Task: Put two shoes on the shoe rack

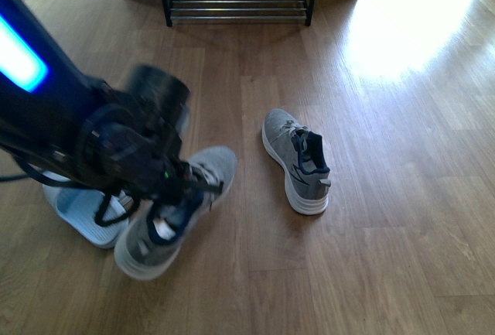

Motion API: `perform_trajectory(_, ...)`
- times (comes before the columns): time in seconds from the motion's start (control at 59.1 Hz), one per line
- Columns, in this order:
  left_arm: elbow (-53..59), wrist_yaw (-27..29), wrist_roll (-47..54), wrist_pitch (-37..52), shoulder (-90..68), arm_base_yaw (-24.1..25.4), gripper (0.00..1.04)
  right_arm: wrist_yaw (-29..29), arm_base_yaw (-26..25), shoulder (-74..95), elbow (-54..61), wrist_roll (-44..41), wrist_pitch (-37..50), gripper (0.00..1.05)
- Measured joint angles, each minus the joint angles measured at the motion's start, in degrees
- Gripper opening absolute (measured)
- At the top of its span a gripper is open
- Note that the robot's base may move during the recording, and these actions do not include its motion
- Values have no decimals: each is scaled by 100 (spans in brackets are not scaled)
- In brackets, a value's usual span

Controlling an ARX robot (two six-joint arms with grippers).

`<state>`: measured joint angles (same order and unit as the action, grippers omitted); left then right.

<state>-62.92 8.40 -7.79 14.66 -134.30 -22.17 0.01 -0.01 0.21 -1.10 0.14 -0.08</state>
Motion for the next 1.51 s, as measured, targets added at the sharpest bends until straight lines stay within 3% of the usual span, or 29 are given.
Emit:
perform_trajectory(0.22, 1624, 791, -66, 247, 2702, 111, 1, 0, 0, 0, 0, 2, 0, 96)
perform_trajectory(0.507, 3268, 2422, -26, -122, 5243, 162, 1, -2, 0, 0, 0, 2, 0, 96)
perform_trajectory(0.66, 3821, 2935, -177, -1027, 6625, 0, 1, 0, 0, 0, 0, 0, 0, 96)
perform_trajectory(0.93, 4240, 4168, -1167, -3724, 9551, -664, 1, 0, 0, 0, 0, 2, 0, 96)
perform_trajectory(1.505, 4336, 4201, -1401, -3906, 9882, -723, 1, 4, 0, -4, 0, 2, 0, 96)
